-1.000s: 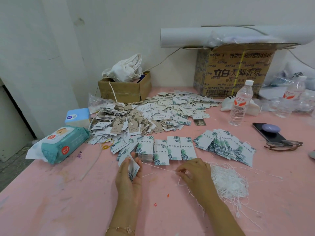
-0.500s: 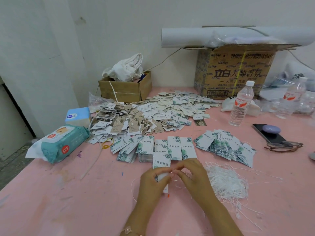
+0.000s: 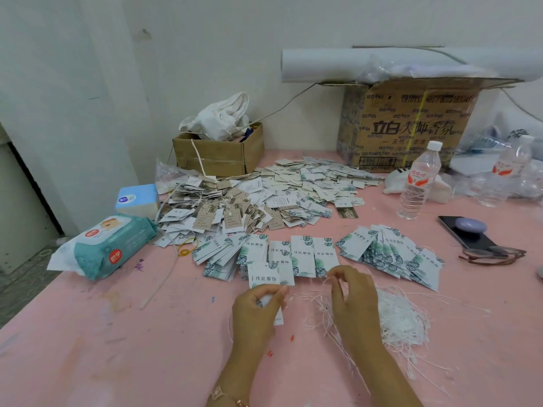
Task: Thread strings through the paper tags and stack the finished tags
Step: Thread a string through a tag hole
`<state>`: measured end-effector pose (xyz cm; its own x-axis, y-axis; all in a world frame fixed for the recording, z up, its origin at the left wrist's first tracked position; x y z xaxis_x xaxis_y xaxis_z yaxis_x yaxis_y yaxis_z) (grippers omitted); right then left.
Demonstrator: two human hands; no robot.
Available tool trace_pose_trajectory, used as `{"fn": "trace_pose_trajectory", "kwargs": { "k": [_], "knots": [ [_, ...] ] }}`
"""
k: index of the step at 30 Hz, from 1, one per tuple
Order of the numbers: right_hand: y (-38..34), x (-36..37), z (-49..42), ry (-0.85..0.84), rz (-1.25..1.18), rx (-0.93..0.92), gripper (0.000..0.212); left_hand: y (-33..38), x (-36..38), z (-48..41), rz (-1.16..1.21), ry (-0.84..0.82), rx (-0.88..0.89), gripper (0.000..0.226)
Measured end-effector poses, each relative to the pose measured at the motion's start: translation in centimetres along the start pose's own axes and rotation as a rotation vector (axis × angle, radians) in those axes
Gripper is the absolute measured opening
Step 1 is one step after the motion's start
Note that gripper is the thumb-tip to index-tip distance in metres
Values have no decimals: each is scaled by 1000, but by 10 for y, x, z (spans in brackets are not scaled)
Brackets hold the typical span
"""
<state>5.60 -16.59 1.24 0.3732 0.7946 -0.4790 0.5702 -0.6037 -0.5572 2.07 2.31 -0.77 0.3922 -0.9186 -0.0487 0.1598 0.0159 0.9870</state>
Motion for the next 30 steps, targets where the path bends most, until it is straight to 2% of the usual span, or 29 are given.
{"fn": "trace_pose_trajectory", "kwargs": {
  "k": [3,7,9,14,17,20,26,30],
  "knots": [
    [-4,1,0,-22,68,-52,23,2,5,3,38,-82,10,10],
    [-23,6,-2,-159,-65,-263,26,2,14,7,32,-175,59,9],
    [-26,12,0,-232,-121,-294,26,1,13,7,65,-168,55,14],
    [-25,20,4,-292,-170,-269,29,2,10,4,113,-153,36,19],
    [-28,18,5,-266,-326,-202,32,2,7,1,167,-142,0,27],
    [-29,21,5,-278,-391,-118,15,4,7,2,190,-162,-6,28],
    [-28,22,2,-222,-428,-65,16,3,10,4,168,-185,8,30],
    [-22,17,-2,-177,-429,-55,32,2,9,1,256,-185,-33,29]
  ]
}}
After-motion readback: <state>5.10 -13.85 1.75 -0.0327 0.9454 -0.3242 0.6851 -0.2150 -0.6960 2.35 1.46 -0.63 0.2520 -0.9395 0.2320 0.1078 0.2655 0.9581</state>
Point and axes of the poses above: each hand's wrist, its own z-axis away from the middle knuckle, its own x-axis out of the palm, y = z × x, the point moved 5 cm from there along -z, towards the middle knuckle, and after that the axes turned 15 degrees about -x, right-handed, at the moved point
